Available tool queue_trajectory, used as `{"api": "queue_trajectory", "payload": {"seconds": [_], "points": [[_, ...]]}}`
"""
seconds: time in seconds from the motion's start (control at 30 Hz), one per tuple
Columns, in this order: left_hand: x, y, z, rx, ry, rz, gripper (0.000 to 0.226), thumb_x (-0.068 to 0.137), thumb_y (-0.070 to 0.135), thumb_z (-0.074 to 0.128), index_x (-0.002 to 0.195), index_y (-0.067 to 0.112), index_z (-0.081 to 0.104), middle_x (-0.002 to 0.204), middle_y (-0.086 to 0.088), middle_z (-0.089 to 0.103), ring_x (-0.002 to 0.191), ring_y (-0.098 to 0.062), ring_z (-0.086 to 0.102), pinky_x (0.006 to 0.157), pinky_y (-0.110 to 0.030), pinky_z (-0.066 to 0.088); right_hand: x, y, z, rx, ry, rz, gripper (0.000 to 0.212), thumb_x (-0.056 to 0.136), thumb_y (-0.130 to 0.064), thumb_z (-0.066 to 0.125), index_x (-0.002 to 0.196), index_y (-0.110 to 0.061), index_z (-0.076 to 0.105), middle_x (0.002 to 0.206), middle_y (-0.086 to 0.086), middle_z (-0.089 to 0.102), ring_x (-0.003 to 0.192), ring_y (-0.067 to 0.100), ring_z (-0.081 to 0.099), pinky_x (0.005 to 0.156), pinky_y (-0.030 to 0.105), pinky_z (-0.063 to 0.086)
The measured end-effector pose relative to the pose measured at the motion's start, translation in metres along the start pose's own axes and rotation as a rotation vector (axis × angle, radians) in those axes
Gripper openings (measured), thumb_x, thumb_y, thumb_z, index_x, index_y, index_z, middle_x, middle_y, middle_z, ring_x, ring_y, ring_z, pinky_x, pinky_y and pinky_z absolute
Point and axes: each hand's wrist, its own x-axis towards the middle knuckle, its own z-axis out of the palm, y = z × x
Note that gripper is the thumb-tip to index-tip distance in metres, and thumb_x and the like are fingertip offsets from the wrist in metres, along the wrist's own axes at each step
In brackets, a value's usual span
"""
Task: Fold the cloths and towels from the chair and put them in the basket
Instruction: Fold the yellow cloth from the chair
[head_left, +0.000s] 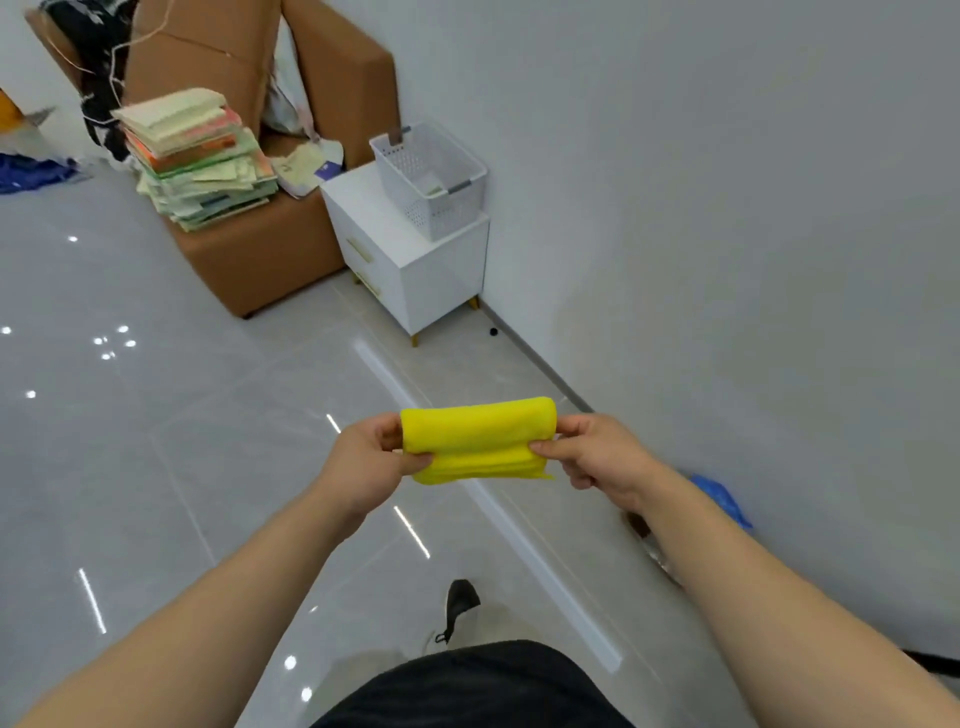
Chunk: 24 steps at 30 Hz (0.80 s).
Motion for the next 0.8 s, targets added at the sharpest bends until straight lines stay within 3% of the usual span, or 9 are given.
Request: {"api": "queue_trajectory", "payload": {"seconds": [0.1, 0.13, 0.23, 0.4, 0.47, 0.57, 0.63, 0.7, 0.8], "points": [[0.054, 0.039, -0.023, -0.040, 0.023, -0.008, 0.034, 0.084, -0.010, 0.068, 0.107, 0.015, 0.069, 0.086, -0.004, 0.074, 0.054, -0.009, 0.061, 0.050, -0.019, 0.045, 0.052, -0.056, -0.003, -0.008, -0.035, 0.020, 0.008, 0.090, -0.011, 0.070, 0.086, -0.017, 0.071, 0.057, 0.002, 0.046, 0.044, 0.012, 0.033, 0.046, 0.023, 0.024], [0.072, 0.049, -0.031, -0.048, 0.028, -0.014, 0.033, 0.084, -0.010, 0.067, 0.108, 0.013, 0.068, 0.085, -0.008, 0.073, 0.051, -0.014, 0.060, 0.047, -0.021, 0.041, 0.071, -0.073, -0.003, -0.012, -0.038, 0.023, 0.004, 0.090, -0.012, 0.069, 0.089, -0.015, 0.071, 0.059, 0.005, 0.054, 0.043, 0.012, 0.038, 0.044, 0.022, 0.028], [0.136, 0.071, -0.057, -0.106, 0.020, -0.055, 0.035, 0.085, -0.008, 0.067, 0.113, 0.013, 0.066, 0.094, -0.011, 0.076, 0.066, -0.025, 0.072, 0.048, -0.024, 0.043, 0.134, -0.119, -0.002, -0.013, -0.042, 0.047, 0.006, 0.090, -0.010, 0.068, 0.096, -0.011, 0.070, 0.074, 0.012, 0.071, 0.043, 0.015, 0.045, 0.045, 0.022, 0.035], [0.256, 0.111, -0.100, -0.231, -0.035, -0.128, 0.035, 0.085, -0.006, 0.068, 0.115, 0.013, 0.067, 0.101, -0.007, 0.077, 0.085, -0.027, 0.075, 0.059, -0.025, 0.053, 0.240, -0.192, 0.000, 0.080, -0.017, 0.130, 0.016, 0.091, -0.004, 0.056, 0.103, -0.005, 0.067, 0.095, 0.021, 0.075, 0.052, 0.018, 0.058, 0.050, 0.024, 0.045], [0.303, 0.134, -0.118, -0.262, -0.073, -0.163, 0.037, 0.082, -0.013, 0.066, 0.114, 0.007, 0.067, 0.104, -0.014, 0.075, 0.090, -0.029, 0.074, 0.068, -0.028, 0.057, 0.277, -0.223, -0.004, 0.188, 0.018, 0.213, 0.024, 0.093, -0.011, 0.044, 0.105, -0.002, 0.062, 0.099, 0.025, 0.073, 0.056, 0.022, 0.062, 0.051, 0.025, 0.045], [0.372, 0.171, -0.138, -0.344, -0.082, -0.244, 0.037, 0.082, -0.019, 0.045, 0.110, -0.005, 0.065, 0.109, -0.027, 0.070, 0.090, -0.038, 0.073, 0.071, -0.032, 0.061, 0.331, -0.270, -0.017, 0.229, 0.042, 0.299, 0.041, 0.097, -0.031, 0.035, 0.114, -0.002, 0.059, 0.104, 0.030, 0.071, 0.064, 0.029, 0.065, 0.056, 0.030, 0.044], [0.416, 0.198, -0.146, -0.446, -0.065, -0.306, 0.026, 0.087, -0.009, 0.042, 0.104, -0.010, 0.062, 0.110, -0.026, 0.068, 0.089, -0.042, 0.072, 0.071, -0.037, 0.062, 0.366, -0.302, -0.026, 0.188, 0.057, 0.340, 0.054, 0.100, -0.055, 0.037, 0.110, -0.008, 0.060, 0.103, 0.029, 0.072, 0.070, 0.031, 0.068, 0.060, 0.031, 0.046], [0.461, 0.223, -0.149, -0.467, -0.061, -0.325, 0.019, 0.097, 0.008, 0.051, 0.102, -0.008, 0.060, 0.104, -0.022, 0.066, 0.086, -0.041, 0.072, 0.074, -0.042, 0.061, 0.403, -0.334, -0.036, 0.101, 0.083, 0.345, 0.058, 0.094, -0.067, 0.045, 0.103, -0.012, 0.061, 0.099, 0.025, 0.074, 0.072, 0.029, 0.069, 0.060, 0.029, 0.047], [0.531, 0.251, -0.147, -0.341, -0.071, -0.327, 0.025, 0.091, 0.017, 0.071, 0.100, -0.006, 0.068, 0.106, -0.023, 0.070, 0.090, -0.034, 0.073, 0.075, -0.040, 0.061, 0.470, -0.378, -0.053, -0.051, 0.139, 0.323, 0.044, 0.091, -0.051, 0.065, 0.104, -0.010, 0.064, 0.087, 0.020, 0.075, 0.067, 0.027, 0.069, 0.057, 0.028, 0.051]]}}
